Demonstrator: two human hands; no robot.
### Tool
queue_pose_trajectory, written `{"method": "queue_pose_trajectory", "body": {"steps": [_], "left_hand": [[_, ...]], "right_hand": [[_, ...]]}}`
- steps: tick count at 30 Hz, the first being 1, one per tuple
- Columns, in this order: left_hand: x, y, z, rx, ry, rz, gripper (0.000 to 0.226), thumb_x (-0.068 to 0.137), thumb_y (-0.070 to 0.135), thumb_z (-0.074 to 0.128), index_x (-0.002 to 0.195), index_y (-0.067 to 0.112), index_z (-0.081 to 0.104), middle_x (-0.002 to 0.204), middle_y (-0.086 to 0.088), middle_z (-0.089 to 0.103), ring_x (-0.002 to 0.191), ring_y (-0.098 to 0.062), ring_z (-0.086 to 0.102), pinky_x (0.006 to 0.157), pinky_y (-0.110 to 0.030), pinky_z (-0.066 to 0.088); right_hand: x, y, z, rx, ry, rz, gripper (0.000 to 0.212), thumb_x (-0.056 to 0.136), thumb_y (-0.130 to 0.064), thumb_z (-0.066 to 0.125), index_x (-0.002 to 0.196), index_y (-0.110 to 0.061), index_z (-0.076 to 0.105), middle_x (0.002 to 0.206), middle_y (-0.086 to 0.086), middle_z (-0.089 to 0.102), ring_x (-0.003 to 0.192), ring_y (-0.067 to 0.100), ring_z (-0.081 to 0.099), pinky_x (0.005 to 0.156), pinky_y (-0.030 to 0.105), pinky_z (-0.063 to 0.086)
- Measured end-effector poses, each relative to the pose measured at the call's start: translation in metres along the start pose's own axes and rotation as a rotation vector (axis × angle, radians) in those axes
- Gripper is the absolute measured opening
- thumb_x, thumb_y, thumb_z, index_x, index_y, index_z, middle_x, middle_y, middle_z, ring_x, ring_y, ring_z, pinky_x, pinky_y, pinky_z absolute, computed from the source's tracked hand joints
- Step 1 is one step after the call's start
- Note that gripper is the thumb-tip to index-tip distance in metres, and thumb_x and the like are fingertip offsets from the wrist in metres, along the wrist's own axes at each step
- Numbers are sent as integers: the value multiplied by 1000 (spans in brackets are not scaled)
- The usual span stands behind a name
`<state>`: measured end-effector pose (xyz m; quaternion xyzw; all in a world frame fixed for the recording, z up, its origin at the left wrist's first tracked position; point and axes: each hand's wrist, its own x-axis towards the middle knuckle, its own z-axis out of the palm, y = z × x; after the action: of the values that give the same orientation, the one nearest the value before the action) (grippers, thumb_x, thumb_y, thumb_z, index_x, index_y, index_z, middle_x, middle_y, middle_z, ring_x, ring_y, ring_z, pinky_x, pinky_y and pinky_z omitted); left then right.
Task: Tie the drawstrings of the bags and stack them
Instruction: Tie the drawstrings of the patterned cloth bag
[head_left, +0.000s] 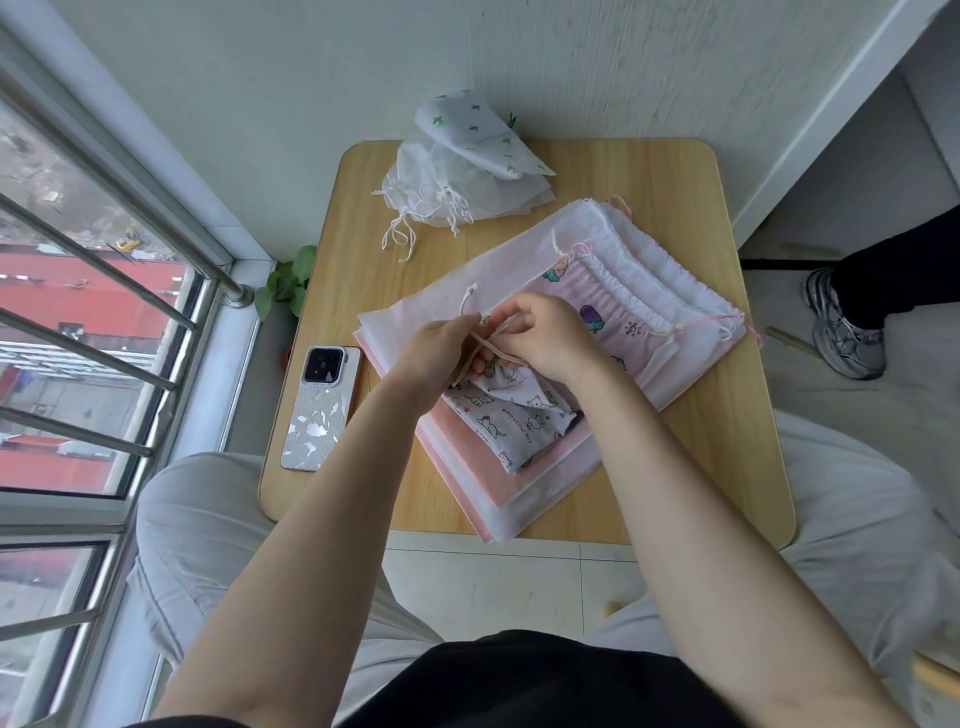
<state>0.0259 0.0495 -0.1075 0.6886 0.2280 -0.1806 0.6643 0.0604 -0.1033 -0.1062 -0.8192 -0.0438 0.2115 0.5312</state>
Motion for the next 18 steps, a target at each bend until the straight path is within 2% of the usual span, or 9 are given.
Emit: {"method": "queue_pose_trajectory", "body": {"steps": [4,9,12,15,16,18], "left_hand": [[-2,4,0,1,-13,-6,35,96,28,48,81,2,65,67,-12,58,55,-23,49,55,-32,37],[-3,8,2,42,13,10,34,98,23,47,77,4,65,60,-9,59,51,-21,50,53,-29,39],[-4,12,4,87,99,50,32,99,25,49,77,13,69,56,-3,56,49,-15,48,50,-23,39],[-1,14,2,22,99,93,34,101,26,47,81,16,73,61,-6,55,56,-17,47,59,-27,41],[0,14,1,0,86,110,35,101,27,47,85,15,75,63,-8,56,58,-19,49,62,-29,44],[1,15,1,-25,68,140,35,101,27,47,93,10,77,68,-13,57,62,-22,51,63,-32,44]], "right_hand": [[0,-3,2,-166,84,-96,12,82,-22,74,93,-17,72,80,-1,70,78,15,68,76,35,57],[-2,-11,4,-375,126,-175,15,85,-22,67,97,-13,68,83,-4,66,78,15,64,67,28,51],[-1,-12,1,-165,153,-87,15,79,-24,68,87,-11,67,75,-5,64,70,10,59,63,26,48],[-2,-13,-4,299,-38,23,11,79,-17,61,77,-9,68,77,6,72,75,17,67,76,35,54],[-3,-12,-6,360,-112,39,9,80,-16,61,77,-9,67,78,7,72,77,19,68,79,36,54],[-5,-10,-9,272,-192,26,5,80,-15,64,81,-11,67,76,2,69,77,14,66,78,33,53]]}}
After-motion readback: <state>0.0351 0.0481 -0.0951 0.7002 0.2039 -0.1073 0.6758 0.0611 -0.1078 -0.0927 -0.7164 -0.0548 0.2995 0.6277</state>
